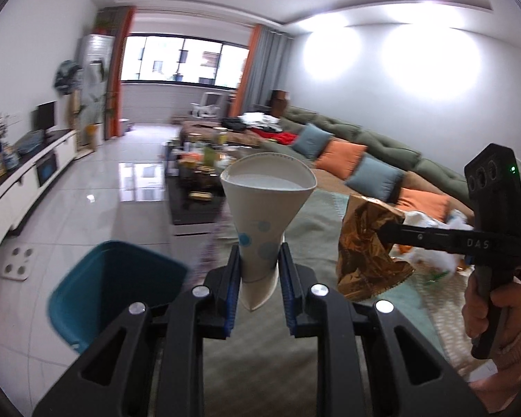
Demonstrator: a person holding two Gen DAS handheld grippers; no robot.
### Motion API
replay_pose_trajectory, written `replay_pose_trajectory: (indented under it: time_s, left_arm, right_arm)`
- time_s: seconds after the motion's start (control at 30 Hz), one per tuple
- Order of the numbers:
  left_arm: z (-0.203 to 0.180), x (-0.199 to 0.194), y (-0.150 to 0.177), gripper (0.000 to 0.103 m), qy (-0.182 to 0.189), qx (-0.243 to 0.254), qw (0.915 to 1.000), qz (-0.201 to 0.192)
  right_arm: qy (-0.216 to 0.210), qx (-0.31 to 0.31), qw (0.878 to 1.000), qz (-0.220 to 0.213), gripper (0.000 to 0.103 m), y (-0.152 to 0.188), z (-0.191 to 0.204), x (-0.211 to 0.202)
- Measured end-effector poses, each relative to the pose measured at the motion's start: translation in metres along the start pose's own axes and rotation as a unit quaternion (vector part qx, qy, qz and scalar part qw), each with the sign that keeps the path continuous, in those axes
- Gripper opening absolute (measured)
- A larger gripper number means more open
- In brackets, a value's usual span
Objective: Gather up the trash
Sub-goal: 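Carry the cup and wrapper to the teal bin and release both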
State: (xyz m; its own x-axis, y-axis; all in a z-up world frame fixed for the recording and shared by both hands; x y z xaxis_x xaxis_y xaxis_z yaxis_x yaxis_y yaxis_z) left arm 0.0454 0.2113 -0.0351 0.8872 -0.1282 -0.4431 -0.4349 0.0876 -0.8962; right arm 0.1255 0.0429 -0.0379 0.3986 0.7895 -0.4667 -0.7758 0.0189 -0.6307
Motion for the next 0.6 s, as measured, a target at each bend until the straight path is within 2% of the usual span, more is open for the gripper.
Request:
replay_pose_trajectory:
  time_s: [0.27,0.6]
  left_arm:
    - [0.076,-0.009,0.021,0.022,-0.07,-0.038,0.9966,0.022]
    - [0.121,0.001,0.055,0.023,-0.106,-0.064,0.9907,0.057]
  right_arm:
    - [-0.016,-0.033,0.999,0.033,0.007,-0.005,0.042,0.054]
    - [-0.006,-0.044,0.996,0.073,0.007,-0.011,0.058,0.124]
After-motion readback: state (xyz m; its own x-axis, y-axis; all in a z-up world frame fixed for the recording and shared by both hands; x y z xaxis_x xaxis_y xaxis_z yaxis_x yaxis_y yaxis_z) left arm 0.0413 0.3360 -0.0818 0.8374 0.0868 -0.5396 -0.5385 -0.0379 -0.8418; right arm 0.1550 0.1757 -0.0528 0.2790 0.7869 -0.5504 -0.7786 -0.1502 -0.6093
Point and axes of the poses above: each gripper's, at about its wrist camera, not at the fingertips, and x roughly the way its jaws point, z to its left, y to its underside, the point moved 8 cm from there along x, roughly the way its jaws point, and after that the axes turned 14 degrees about x, right-handed, at the moved point
